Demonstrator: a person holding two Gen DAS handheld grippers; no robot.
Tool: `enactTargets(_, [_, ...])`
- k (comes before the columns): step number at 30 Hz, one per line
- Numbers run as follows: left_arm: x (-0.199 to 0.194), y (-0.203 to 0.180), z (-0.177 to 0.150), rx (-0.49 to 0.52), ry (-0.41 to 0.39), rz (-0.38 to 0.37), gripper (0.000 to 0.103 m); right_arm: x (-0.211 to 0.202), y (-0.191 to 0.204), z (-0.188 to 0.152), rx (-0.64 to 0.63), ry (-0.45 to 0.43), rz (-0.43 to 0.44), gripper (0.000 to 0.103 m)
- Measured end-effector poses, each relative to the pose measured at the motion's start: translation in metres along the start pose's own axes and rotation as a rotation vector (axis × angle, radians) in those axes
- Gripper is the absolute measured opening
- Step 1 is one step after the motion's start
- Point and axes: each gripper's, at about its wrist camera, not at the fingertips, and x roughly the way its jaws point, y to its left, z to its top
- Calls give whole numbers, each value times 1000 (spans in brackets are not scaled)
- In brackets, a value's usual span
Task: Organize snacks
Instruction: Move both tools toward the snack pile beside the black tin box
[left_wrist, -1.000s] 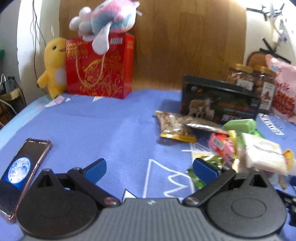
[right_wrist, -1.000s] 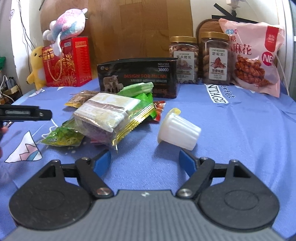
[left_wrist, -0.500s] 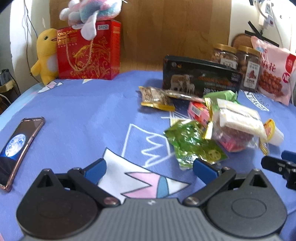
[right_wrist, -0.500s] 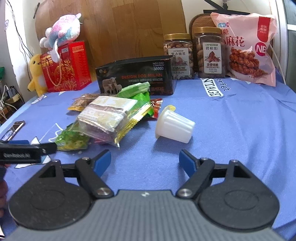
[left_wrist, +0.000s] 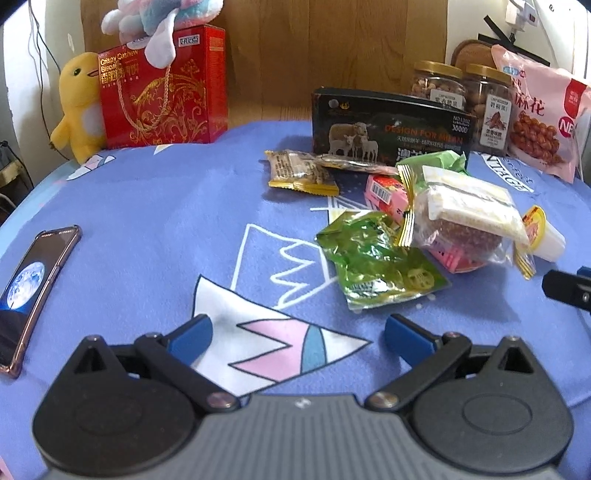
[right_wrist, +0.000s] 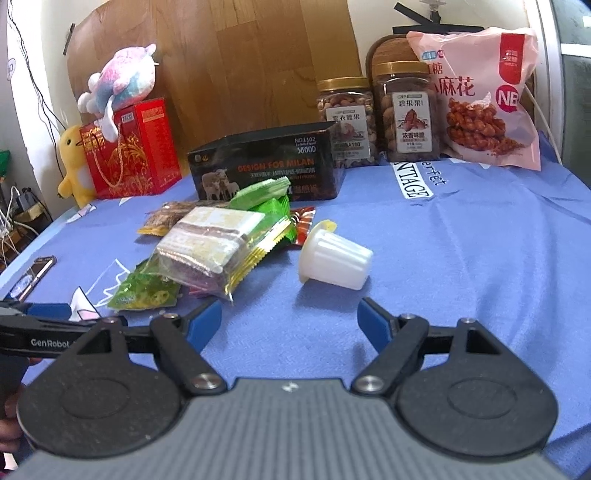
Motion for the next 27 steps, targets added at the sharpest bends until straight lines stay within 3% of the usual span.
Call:
enactTargets(7, [-1,0,7,2,42,6,103,-7,9,4,-35,-37,40,83])
enactTargets(20, [-5,-7,26,44,-4,-3,103,-4,16,12,-90,-69,62,83])
enactTargets(27, [-3,-11,34,56,-21,-56,103,-4,13,14,-104,-83,68,83])
